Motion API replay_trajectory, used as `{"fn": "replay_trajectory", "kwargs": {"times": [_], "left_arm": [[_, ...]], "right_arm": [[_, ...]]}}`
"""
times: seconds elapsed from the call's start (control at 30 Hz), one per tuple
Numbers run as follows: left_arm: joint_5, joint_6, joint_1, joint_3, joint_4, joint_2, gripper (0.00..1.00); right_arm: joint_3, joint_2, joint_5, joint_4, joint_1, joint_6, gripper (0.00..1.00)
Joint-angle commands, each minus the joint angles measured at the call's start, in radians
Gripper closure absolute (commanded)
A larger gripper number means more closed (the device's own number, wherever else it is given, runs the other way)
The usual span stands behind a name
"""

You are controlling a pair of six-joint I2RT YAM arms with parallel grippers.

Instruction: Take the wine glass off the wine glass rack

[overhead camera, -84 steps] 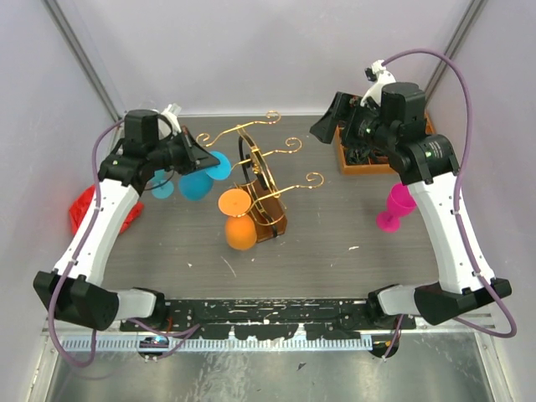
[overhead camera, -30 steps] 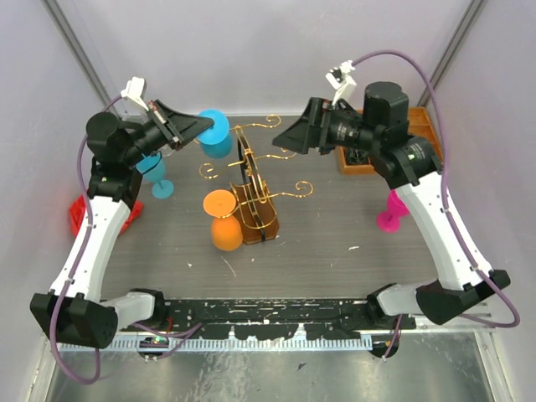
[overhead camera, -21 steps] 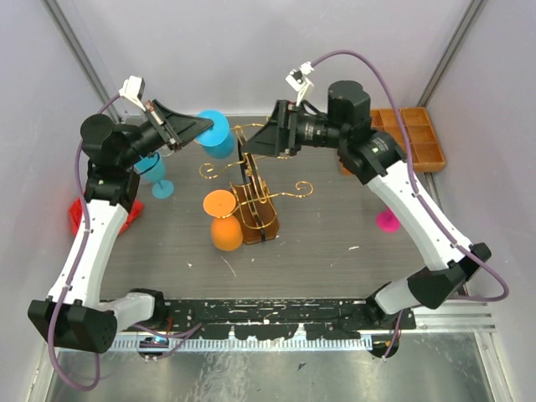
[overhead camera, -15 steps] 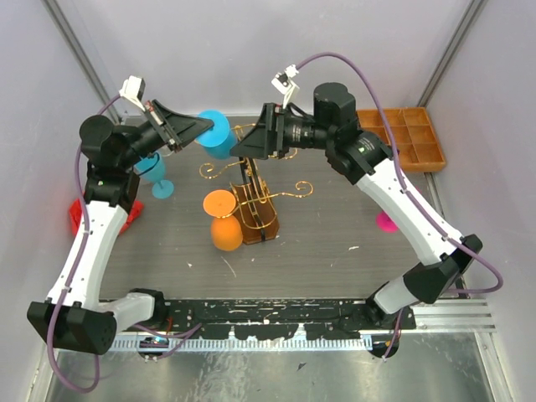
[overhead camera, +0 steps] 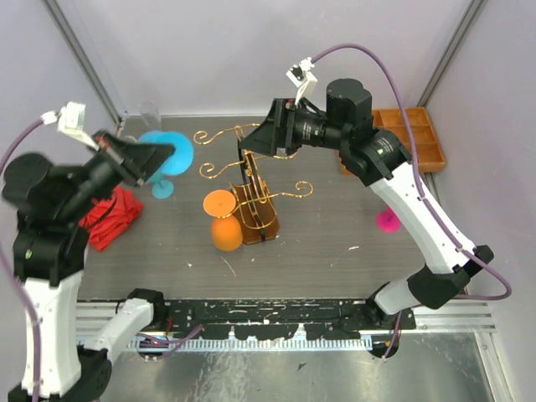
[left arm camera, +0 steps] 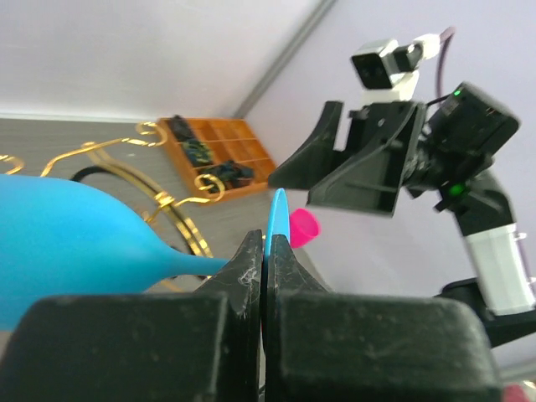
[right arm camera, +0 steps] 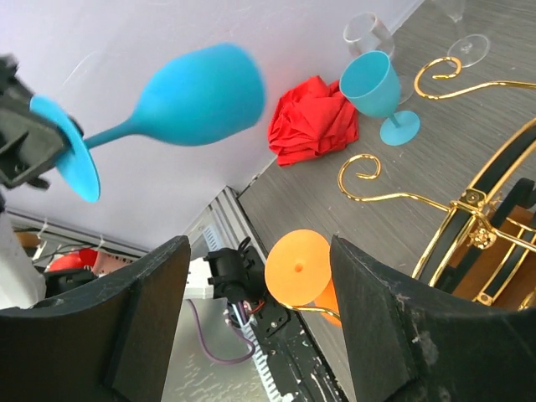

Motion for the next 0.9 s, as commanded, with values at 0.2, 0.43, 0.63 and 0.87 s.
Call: {"fn": "replay_trajectory", "kwargs": {"times": [0.2, 0.43, 0.63, 0.87], "left_arm": [[0.036, -0.035, -0.003, -0.228, -0.055, -0.152, 1.0], [0.092, -0.094, -0.003, -0.243, 0.032, -0.143, 1.0], [0.118, -0.157, -0.002, -0.245, 0.11, -0.141, 1.0], [0.141, -0.206, -0.004, -0.259, 0.164, -0.126, 1.0]], "right_arm": [[0.002, 0.02, -0.134, 0.105, 0.036, 0.066, 0.33], [0.026, 0.07, -0.15, 0.155, 0.121, 0.081, 0.33], [0.037, 0.111, -0.143, 0.14, 0.174, 0.053, 0.35], [0.015, 0.117, -0.207, 0.24, 0.201, 0.082, 0.4]]}}
